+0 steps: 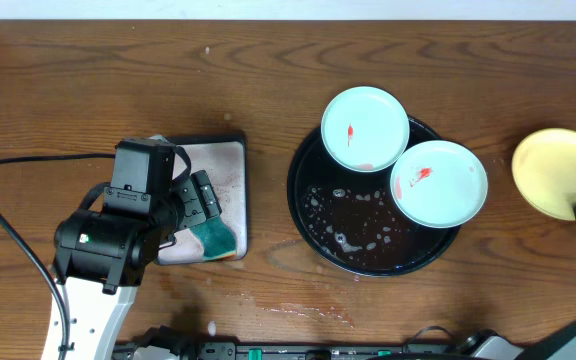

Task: Clean dirty plates on tray and stack at the side
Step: 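Carry the yellow plate right and set it on the table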

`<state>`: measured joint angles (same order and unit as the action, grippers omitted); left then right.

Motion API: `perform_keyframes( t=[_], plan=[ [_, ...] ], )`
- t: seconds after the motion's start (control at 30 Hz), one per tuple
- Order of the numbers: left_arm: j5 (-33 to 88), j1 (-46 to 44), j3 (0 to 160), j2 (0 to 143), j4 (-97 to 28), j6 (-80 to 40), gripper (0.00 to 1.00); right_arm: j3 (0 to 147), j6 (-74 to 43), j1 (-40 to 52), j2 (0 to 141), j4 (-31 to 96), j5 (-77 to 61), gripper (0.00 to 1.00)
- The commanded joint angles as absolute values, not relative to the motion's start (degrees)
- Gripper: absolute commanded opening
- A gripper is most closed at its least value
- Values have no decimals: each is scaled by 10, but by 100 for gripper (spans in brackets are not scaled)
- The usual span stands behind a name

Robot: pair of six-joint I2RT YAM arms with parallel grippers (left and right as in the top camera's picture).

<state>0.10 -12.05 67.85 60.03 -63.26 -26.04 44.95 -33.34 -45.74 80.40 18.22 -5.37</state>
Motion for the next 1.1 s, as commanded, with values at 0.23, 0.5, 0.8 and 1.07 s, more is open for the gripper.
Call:
perform_keyframes(
  t=[0.23,0.5,0.8,1.07],
  plan=[
    [0,-118,685,602,-636,-257,88,454,-261,-458,958,97,-153,4],
    [0,-118,685,602,-636,-257,88,457,-236,-404,839,152,-213,59],
    [0,-118,685,602,-636,-257,88,456,-115,-208,730,282,-73,43],
    [0,-118,685,602,-636,-257,88,448,-115,-120,826,251,64,40]
  ],
)
